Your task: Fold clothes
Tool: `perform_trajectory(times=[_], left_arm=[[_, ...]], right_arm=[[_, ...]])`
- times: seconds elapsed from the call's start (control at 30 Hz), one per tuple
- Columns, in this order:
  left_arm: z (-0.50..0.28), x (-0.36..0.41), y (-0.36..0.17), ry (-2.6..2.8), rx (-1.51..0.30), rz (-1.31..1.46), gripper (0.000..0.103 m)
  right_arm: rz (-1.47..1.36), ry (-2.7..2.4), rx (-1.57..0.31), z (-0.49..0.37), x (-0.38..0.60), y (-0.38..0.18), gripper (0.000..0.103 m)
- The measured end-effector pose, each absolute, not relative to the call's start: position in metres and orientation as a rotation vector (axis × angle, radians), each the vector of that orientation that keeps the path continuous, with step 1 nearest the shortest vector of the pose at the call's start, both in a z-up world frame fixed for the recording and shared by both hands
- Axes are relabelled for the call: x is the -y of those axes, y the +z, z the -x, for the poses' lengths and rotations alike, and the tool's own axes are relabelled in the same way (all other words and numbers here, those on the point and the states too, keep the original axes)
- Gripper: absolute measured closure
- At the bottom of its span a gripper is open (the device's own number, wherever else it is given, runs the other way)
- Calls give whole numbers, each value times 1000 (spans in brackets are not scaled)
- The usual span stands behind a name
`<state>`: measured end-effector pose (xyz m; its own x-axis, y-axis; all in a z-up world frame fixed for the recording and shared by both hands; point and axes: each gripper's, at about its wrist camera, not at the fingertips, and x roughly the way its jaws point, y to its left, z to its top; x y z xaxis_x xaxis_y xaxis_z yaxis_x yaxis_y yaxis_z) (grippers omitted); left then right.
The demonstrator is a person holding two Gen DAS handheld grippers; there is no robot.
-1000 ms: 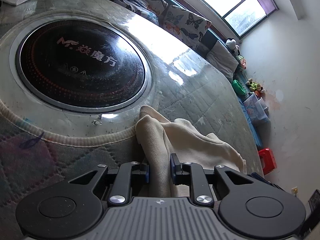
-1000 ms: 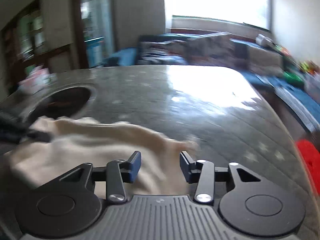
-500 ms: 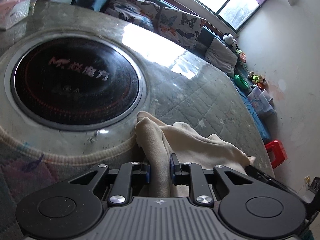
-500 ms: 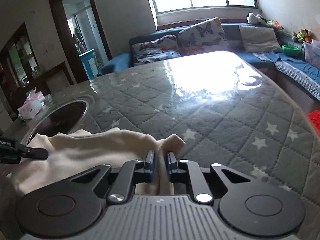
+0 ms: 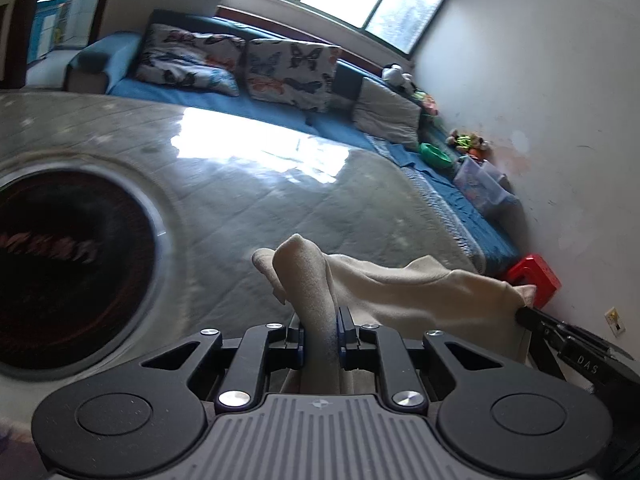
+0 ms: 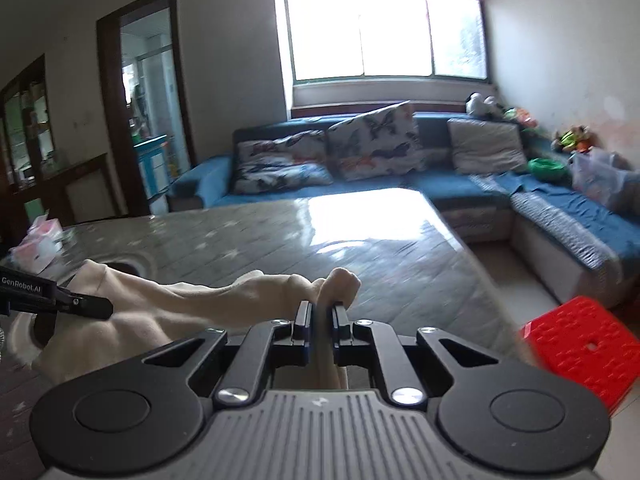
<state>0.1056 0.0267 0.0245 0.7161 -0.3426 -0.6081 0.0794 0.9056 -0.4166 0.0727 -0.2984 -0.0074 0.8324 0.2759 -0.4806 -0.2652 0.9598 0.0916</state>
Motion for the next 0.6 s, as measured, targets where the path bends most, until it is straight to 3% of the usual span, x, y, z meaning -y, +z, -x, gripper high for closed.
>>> perform_trajectory(times=[0.37,0.47,0.53,0.6], left_arm=[[-148,30,15,-321,-779,314,86],[-157,38,4,-307,-821,285,82],[-160,40,-2,-279,-837,261,73],[-160,36,-6,-271,-840,250,70]], right_arm=[[19,149,-490,-96,339,2,95],[16,93,-536,-109,348,-16,94],[16,52,-577,-118,353,-32,93],[7,33,-608,-121,357,-42,93]])
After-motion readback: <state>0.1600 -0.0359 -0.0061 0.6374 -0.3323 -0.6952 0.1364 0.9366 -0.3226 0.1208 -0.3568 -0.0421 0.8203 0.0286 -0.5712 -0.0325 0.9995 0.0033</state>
